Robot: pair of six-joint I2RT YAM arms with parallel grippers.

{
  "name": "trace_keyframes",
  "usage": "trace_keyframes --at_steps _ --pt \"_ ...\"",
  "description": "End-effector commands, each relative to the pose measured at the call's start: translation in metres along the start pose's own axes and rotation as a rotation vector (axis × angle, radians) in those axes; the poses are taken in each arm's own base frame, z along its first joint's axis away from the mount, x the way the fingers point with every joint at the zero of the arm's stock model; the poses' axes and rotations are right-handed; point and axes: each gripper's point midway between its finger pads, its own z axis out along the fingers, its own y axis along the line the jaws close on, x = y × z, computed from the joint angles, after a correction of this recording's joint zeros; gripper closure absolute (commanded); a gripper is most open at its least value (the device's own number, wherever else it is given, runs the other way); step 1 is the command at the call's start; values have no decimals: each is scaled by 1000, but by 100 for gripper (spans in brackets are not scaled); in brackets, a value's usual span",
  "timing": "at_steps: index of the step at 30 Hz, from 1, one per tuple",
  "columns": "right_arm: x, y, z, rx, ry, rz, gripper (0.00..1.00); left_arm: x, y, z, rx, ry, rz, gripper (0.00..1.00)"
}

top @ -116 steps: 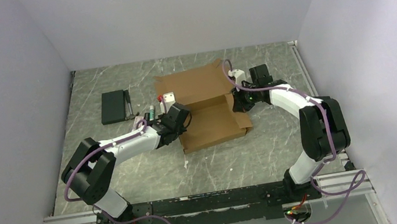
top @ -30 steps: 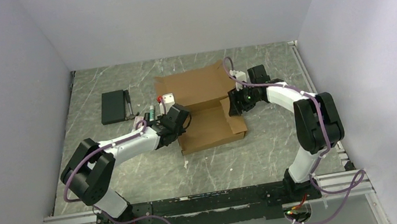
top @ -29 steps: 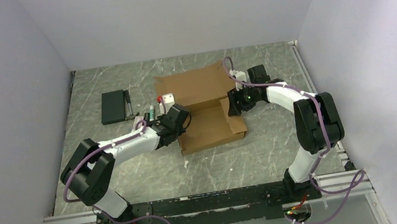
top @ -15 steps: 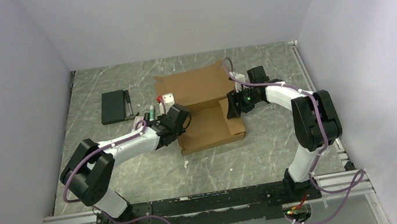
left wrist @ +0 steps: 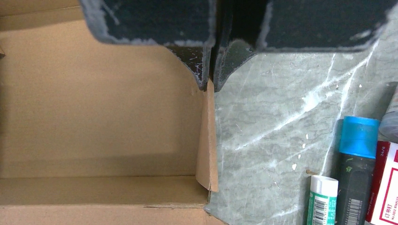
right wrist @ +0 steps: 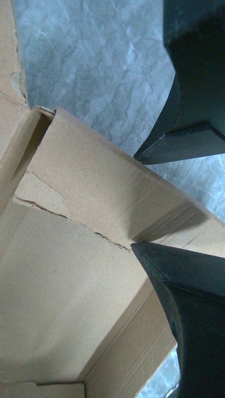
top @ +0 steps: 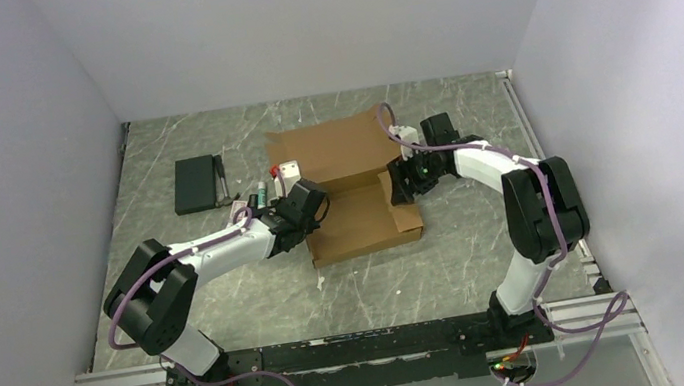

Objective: Fold the paper box

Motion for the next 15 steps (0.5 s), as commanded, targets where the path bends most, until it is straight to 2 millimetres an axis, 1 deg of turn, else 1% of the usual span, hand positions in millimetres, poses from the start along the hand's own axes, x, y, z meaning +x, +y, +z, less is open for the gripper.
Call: trace_keyframes --at_steps 1,3,5,6,8,9,12,13,15 --pt "-11 -7 -8 117 10 -127 37 -23 -13 -12 38 -51 -50 100" --pt "-11 -13 -8 168 21 -145 44 -23 -13 -14 38 -52 -53 100" --pt "-11 -19 -9 201 24 -146 56 -23 -12 -14 39 -53 -56 100" --pt "-11 -21 -9 210 26 -143 58 -23 -12 -14 39 -52 -58 100" --pt "-11 -18 -9 195 23 -138 58 -23 -12 -14 40 -50 -57 100" --pt "-12 -15 -9 178 22 -137 56 -23 -12 -14 39 -49 -57 100" --pt "-13 -2 -8 112 14 -138 43 -22 -12 -13 37 -44 -55 100" --pt "-13 5 -8 69 8 -137 38 -22 -12 -14 37 -45 -56 100" --pt "-16 17 -11 -7 -9 -125 34 -23 -12 -15 37 -47 -58 100"
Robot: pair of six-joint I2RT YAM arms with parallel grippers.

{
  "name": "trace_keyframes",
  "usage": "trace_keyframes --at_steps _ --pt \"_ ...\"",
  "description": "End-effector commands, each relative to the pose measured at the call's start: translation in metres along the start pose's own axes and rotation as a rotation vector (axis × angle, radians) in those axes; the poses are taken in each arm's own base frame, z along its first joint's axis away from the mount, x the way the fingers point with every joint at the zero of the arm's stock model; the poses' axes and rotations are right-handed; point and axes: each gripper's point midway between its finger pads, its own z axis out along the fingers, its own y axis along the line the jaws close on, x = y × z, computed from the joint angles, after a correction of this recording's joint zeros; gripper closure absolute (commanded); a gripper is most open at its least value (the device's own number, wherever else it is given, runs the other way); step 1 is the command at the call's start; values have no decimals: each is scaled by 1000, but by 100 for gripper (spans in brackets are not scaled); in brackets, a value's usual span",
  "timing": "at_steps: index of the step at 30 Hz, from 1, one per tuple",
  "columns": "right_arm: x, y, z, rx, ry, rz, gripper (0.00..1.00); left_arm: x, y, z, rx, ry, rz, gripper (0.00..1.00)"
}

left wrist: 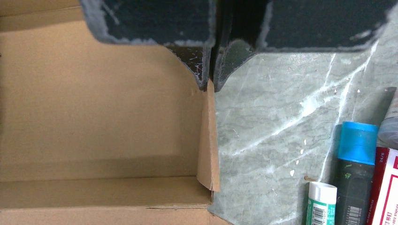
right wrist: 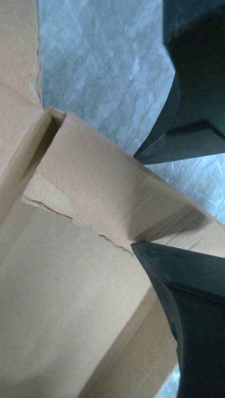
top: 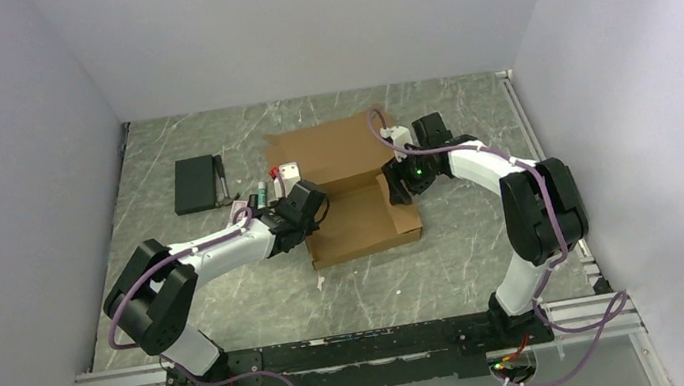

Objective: Fold the paper box

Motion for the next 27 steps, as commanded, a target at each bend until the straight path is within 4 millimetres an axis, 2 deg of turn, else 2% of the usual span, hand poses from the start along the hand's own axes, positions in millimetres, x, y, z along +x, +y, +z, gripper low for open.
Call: trace_keyframes --at_steps 1,4,10,16,27 --pt "-14 22 -16 -129 -44 -14 33 -27 -14 -15 48 -67 -59 100" --pt "-13 25 -17 -147 -42 -32 31 -27 -14 -15 46 -67 -60 100" --pt "3 22 -14 -162 40 -88 27 -27 -14 -15 44 -66 -59 100" --pt "10 23 -22 -199 61 -137 22 -28 -12 -17 40 -70 -58 100" --pt "21 37 -27 -311 87 -163 14 -29 -9 -17 32 -77 -52 100"
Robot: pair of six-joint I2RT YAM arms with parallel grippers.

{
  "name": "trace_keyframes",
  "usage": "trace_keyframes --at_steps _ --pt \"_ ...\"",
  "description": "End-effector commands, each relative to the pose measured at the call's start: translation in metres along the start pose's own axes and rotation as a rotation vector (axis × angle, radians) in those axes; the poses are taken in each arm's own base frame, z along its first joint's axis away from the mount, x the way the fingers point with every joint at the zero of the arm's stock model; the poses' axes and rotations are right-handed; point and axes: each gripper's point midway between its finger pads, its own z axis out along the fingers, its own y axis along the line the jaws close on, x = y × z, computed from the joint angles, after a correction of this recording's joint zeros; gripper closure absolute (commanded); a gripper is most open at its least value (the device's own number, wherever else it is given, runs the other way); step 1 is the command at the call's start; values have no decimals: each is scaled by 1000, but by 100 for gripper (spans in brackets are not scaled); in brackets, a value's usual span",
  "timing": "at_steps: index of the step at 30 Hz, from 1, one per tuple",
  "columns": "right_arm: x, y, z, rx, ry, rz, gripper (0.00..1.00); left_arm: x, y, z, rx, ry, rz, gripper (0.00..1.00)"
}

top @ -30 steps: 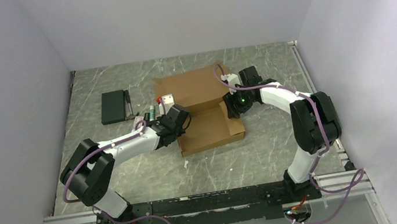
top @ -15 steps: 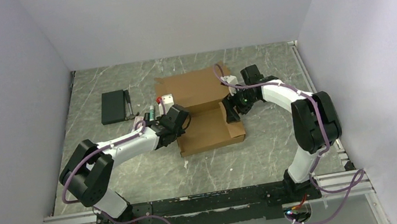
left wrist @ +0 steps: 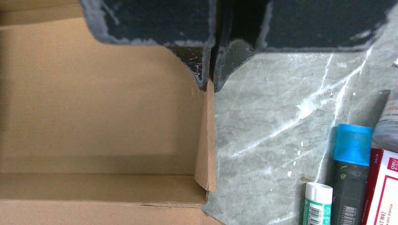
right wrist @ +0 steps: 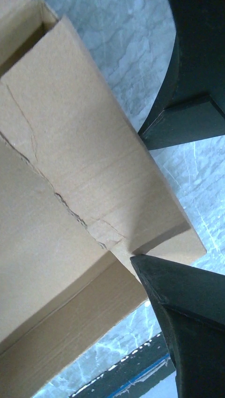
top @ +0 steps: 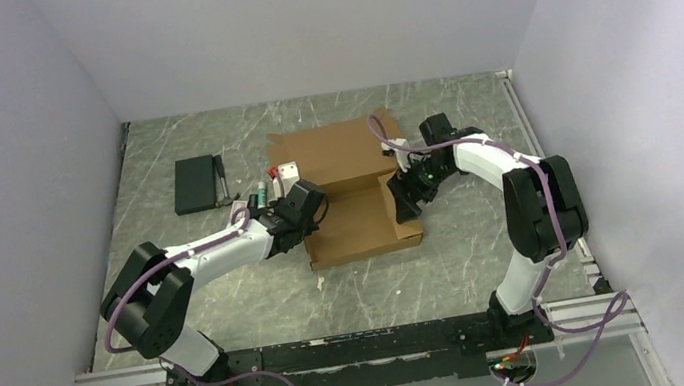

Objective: Fold the paper box

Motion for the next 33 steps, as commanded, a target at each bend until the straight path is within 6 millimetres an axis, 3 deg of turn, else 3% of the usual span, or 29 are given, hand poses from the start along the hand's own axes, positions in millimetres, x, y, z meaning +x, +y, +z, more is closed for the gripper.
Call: trace_keyframes --at_steps 1,9,11,17,22,24,26,28,33 --pt "-7 7 -3 -48 -8 -48 14 -27 -10 -12 29 -76 -52 100" --pt "2 -4 -3 42 52 -97 12 -28 -10 -12 27 -79 -49 100" --pt "1 -11 -5 90 51 -99 16 -28 -11 -12 28 -79 -50 100" --pt "-4 -20 -8 144 46 -74 44 -27 -11 -11 29 -74 -51 100" --pt "-3 -30 -2 216 71 -40 49 -27 -13 -12 36 -71 -58 100" --pt "-3 -38 3 287 91 -24 57 -28 -14 -12 39 -72 -61 100" --pt "-2 -50 6 373 107 -14 72 -28 -15 -14 44 -70 -66 100" --pt "-1 -65 2 474 122 2 97 -29 -17 -15 55 -66 -72 100" --pt "-5 -82 -9 615 107 -3 100 -28 -27 -17 102 -49 -90 100"
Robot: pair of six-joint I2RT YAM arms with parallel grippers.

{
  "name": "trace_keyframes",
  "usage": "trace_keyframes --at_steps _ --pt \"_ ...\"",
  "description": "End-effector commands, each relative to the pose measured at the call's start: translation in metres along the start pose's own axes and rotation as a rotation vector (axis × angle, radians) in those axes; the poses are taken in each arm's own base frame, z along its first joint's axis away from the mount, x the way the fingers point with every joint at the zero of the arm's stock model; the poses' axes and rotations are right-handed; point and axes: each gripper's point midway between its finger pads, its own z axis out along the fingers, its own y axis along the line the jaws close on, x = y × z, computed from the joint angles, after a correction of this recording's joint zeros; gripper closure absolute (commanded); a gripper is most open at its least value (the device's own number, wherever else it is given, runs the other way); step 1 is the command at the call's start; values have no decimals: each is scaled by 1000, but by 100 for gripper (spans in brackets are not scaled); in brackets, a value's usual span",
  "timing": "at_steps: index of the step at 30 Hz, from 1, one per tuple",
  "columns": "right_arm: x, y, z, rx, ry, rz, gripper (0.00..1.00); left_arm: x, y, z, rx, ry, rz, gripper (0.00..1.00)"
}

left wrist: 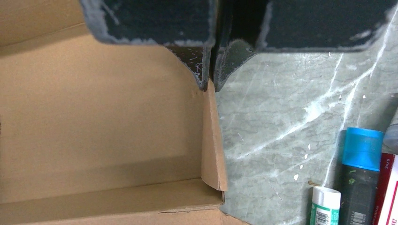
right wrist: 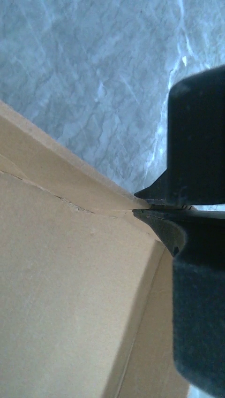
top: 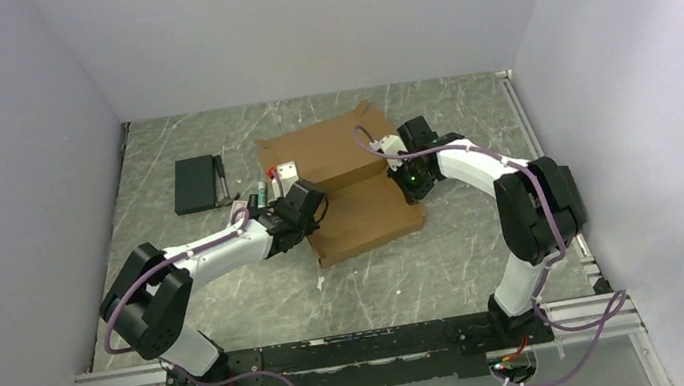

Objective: Fold the paper box

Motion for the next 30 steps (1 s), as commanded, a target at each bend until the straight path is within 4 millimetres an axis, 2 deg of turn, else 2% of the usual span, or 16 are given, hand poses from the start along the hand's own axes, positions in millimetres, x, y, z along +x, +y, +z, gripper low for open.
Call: trace_keyframes --at_steps 1,2,3,5,8,11,13,15,16,18,20,22,26,29,30 --pt "-5 -39 4 210 -14 -13 100 -28 -27 -16 99 -54 -63 100" --pt "-4 -36 5 195 -12 -12 100 -27 -28 -16 106 -49 -65 100" --pt "-4 -34 8 180 -11 -8 95 -27 -30 -16 114 -46 -66 100" --pt "-4 -28 14 140 -10 5 75 -25 -32 -16 125 -40 -71 100" --pt "-9 -29 18 137 -31 34 56 -23 -34 -15 132 -34 -76 100" --pt "-20 -36 19 143 -81 101 50 -21 -35 -13 138 -27 -80 100" --pt "-24 -43 22 165 -101 137 50 -20 -36 -13 139 -23 -80 100" --pt "-25 -47 25 179 -103 155 55 -21 -36 -13 138 -22 -83 100" --pt "-24 -46 27 177 -97 160 64 -21 -35 -13 136 -23 -85 100" --pt "-21 -45 27 172 -84 158 70 -22 -34 -14 128 -26 -89 100" --pt "-18 -46 24 184 -71 142 82 -21 -31 -14 115 -27 -94 100" --pt "-21 -45 19 206 -78 112 100 -21 -29 -13 101 -26 -101 100" --pt "-20 -56 19 359 -45 35 100 -21 -32 -12 104 -19 -103 100" --pt "-19 -54 23 359 -37 22 99 -21 -35 -12 109 -13 -102 98" --pt "-20 -51 24 335 -40 24 90 -21 -34 -11 107 -12 -101 96"
